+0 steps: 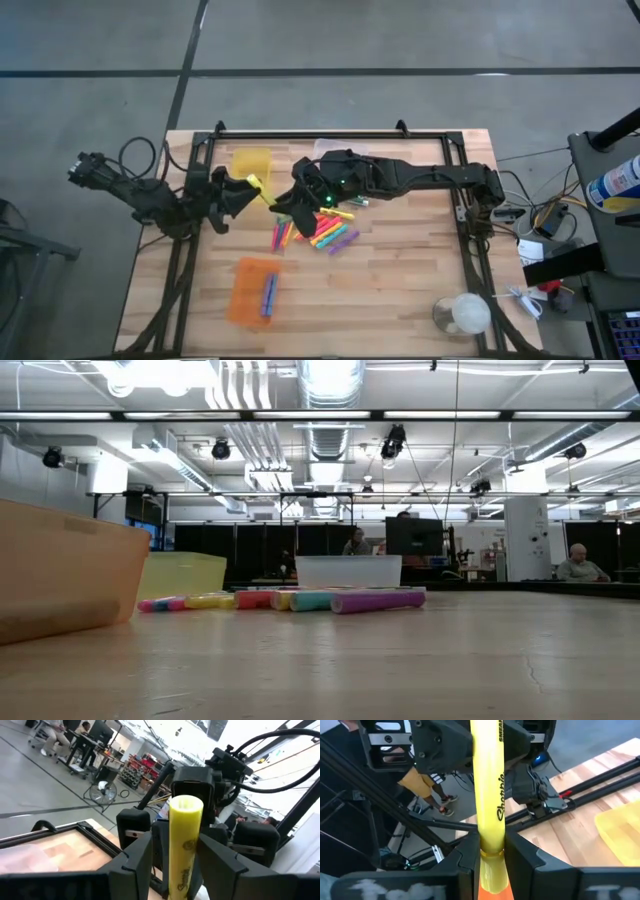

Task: Pick & Place Markers
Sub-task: Put the bottom yellow highlighter into the orange bin

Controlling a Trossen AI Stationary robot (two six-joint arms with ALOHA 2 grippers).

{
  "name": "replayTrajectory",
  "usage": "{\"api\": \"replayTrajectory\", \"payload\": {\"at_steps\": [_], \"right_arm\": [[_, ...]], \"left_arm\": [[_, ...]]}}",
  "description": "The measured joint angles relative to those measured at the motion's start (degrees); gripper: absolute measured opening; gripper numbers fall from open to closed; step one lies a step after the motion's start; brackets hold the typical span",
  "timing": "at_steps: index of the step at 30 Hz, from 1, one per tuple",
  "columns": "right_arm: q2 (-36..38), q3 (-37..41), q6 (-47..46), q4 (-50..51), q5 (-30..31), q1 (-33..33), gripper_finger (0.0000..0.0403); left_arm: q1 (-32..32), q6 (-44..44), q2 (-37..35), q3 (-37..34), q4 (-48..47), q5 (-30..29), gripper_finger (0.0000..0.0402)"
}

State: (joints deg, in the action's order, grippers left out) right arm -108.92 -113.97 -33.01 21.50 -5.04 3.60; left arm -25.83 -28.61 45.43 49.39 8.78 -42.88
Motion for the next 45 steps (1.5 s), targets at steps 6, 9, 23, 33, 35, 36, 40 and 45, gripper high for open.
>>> {"api": "replayTrajectory", "payload": {"at_steps": [6, 9, 23, 33, 35, 36, 40, 45], "right_arm": [[0.0, 0.15, -0.6, 0.11, 0.0, 0.0, 0.0061], [0.0, 0.17, -0.66, 0.12, -0.02, 0.0, 0.0061], [0.02, 0.17, -0.88, -0.07, -1.6, 0.04, 0.0074], [0.56, -0.02, -5.59, 9.28, -2.16, 0.7, 0.0155], [0.6, 0.0, -4.75, 12.69, -2.14, 0.7, 0.0168], [0.72, 0.0, -4.36, 14.34, -2.1, 0.69, 0.0175], [0.93, 0.02, -2.2, 18.88, -2.41, 0.76, 0.0195], [0.55, 0.46, 3.63, 17.46, -5.62, 1.33, 0.0207]], "left_arm": [[0.01, -1.36, 0.43, 0.0, 1.27, 0.7, 0.0132], [0.03, -1.52, 0.54, 0.0, 1.25, 1.86, 0.011], [-0.04, -7.78, 0.37, 0.0, 1.24, 3.42, 0.005], [-0.82, -23.9, 0.12, -0.09, -7.17, 10.38, 0.0053], [-1.6, -29.43, 0.03, -0.09, -11.66, 11.06, 0.0053], [-1.95, -31.83, 0.02, -0.09, -13.73, 11.27, 0.0053], [-3.48, -36.52, 0.03, -0.09, -17.58, 11.31, 0.0052], [-3.8, -37.85, 0.04, -0.01, -15.38, 7.57, 0.0047]]}}
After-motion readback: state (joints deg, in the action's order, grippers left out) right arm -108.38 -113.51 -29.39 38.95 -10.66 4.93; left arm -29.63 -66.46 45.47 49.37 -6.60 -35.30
